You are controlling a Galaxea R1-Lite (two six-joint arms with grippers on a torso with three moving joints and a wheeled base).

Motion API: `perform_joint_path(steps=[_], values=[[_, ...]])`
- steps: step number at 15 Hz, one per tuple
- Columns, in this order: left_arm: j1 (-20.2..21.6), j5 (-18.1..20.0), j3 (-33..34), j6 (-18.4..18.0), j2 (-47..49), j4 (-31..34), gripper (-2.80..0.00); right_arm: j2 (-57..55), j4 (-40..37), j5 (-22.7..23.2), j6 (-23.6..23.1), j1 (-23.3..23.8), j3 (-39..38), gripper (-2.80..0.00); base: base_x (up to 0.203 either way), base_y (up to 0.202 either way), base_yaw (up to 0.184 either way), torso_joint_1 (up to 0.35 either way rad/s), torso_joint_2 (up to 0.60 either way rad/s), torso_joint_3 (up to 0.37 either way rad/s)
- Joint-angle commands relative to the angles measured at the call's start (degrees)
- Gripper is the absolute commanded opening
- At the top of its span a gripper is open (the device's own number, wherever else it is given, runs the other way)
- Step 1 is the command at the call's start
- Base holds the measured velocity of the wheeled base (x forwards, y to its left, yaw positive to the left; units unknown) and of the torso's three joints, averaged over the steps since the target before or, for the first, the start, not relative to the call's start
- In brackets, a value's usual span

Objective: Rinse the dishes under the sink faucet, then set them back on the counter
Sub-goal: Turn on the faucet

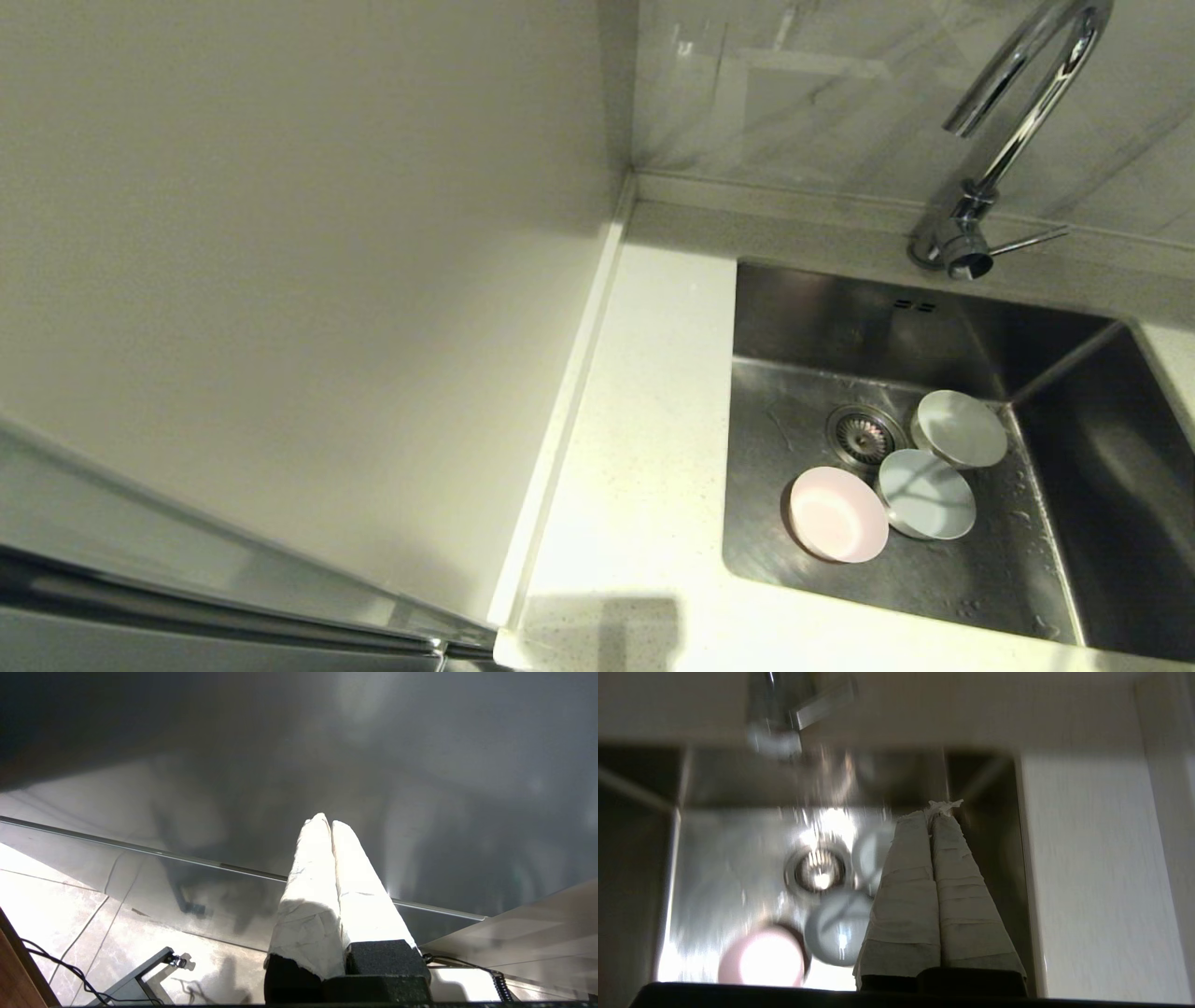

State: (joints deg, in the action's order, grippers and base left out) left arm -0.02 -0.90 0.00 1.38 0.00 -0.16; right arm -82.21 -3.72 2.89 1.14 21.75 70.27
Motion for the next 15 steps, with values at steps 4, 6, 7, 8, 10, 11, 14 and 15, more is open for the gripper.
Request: perform_joint_path(steps=[4, 6, 7, 8, 10, 11, 14, 15], values=[[0.0, 0.0, 0.0, 0.0, -0.2, 0.0, -2.80, -11.7, 6.6, -0.2, 1.2, -2.5, 9.9, -2.80, 0.000, 0.000, 0.000, 0.000, 0.00, 0.000], [0.0, 0.0, 0.0, 0.0, -0.2, 0.0, -2.80, -15.5, 6.6, -0.4, 2.1, -3.7, 14.9, -2.80, 0.000, 0.000, 0.000, 0.000, 0.00, 0.000], [0.0, -0.1, 0.0, 0.0, -0.2, 0.0, -2.80, -17.4, 6.5, -0.5, 2.3, -4.3, 17.0, -2.80, 0.000, 0.000, 0.000, 0.000, 0.00, 0.000], [0.0, 0.0, 0.0, 0.0, -0.2, 0.0, -2.80, -19.1, 6.5, -0.6, 2.4, -4.8, 19.0, -2.80, 0.000, 0.000, 0.000, 0.000, 0.00, 0.000], [0.0, 0.0, 0.0, 0.0, -0.2, 0.0, -2.80, -21.5, 6.4, -0.6, 3.7, -5.9, 23.1, -2.80, 0.000, 0.000, 0.000, 0.000, 0.00, 0.000], [0.0, 0.0, 0.0, 0.0, -0.2, 0.0, -2.80, -22.8, 6.0, -0.6, 4.3, -6.2, 25.4, -2.80, 0.000, 0.000, 0.000, 0.000, 0.00, 0.000], [-0.1, 0.0, 0.0, 0.0, -0.2, 0.0, -2.80, -24.5, 4.6, -0.8, 4.6, -6.2, 27.5, -2.80, 0.000, 0.000, 0.000, 0.000, 0.00, 0.000], [0.0, 0.0, 0.0, 0.0, -0.2, 0.0, -2.80, -24.9, 4.6, -0.9, 4.5, -6.2, 27.5, -2.80, 0.000, 0.000, 0.000, 0.000, 0.00, 0.000]])
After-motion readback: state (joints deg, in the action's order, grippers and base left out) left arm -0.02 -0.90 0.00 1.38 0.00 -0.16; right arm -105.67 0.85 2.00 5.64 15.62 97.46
